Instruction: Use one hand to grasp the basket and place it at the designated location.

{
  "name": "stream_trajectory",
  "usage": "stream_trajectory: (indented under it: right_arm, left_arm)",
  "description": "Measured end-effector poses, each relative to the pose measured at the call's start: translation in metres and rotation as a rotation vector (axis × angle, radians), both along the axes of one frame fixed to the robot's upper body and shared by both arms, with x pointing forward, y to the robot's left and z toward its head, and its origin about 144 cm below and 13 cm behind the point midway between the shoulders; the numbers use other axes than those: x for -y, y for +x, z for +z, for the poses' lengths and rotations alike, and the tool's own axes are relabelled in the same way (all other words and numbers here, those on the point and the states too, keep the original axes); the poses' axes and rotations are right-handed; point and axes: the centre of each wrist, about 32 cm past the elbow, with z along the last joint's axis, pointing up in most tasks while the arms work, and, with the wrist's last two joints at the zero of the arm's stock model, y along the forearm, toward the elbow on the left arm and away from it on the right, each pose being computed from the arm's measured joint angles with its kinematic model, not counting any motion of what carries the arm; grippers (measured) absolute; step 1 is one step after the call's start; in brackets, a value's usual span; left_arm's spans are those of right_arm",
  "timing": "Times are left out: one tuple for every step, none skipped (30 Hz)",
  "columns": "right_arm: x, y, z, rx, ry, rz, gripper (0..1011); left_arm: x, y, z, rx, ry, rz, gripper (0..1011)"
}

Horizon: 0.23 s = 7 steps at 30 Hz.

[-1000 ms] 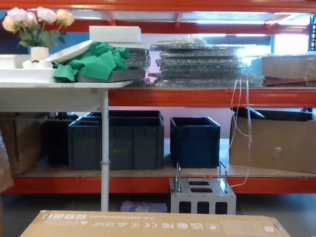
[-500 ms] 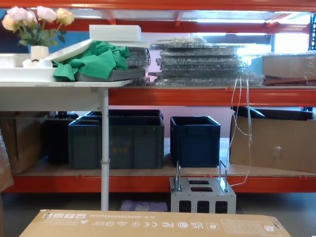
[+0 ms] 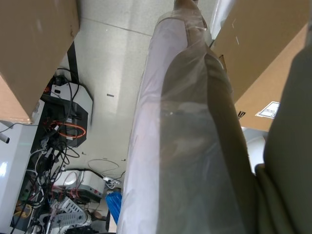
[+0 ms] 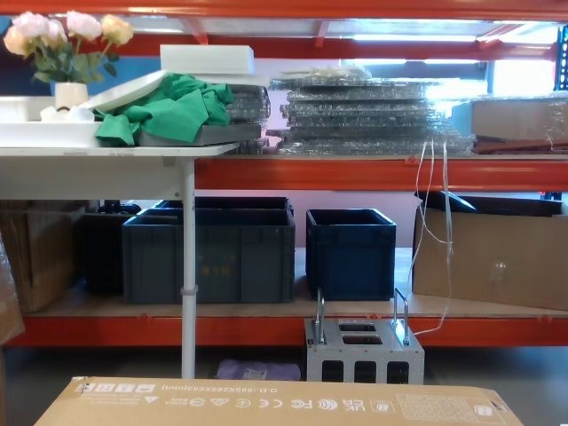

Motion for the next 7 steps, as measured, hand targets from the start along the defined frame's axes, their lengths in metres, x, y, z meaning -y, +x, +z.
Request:
stream_trajectory:
  right_arm:
    - [0.0,0.0,0.0,0.0,0.0,0.0,1001]
    - [-0.0001,0.0,-0.0001,0.0,0.0,0.0,1001]
    - [-0.0001,0.0,-0.0001,0.0,0.0,0.0,1001]
    - [-0.0001,0.0001,-0.0001,0.0,0.0,0.001,1001]
    - [-0.0001,0.0001,-0.0002,0.0,0.0,0.001,1001]
    - [-0.0001,0.0001,-0.0002,-0.001,0.0,0.001,1001]
    - [-0.0002,0.0001,-0.0002,-0.001,0.0,0.001,1001]
  left_arm:
    - [0.0,0.0,0.0,0.0,0.0,0.0,0]
    - [0.0,0.0,0.0,0.0,0.0,0.0,0]
    - [0.0,0.0,0.0,0.0,0.0,0.0,0]
    - [0.0,0.0,0.0,0.0,0.0,0.0,0]
    - [0.0,0.0,0.0,0.0,0.0,0.0,0]
    - [0.0,0.0,0.0,0.0,0.0,0.0,0]
    - [0.0,0.0,0.0,0.0,0.0,0.0,0]
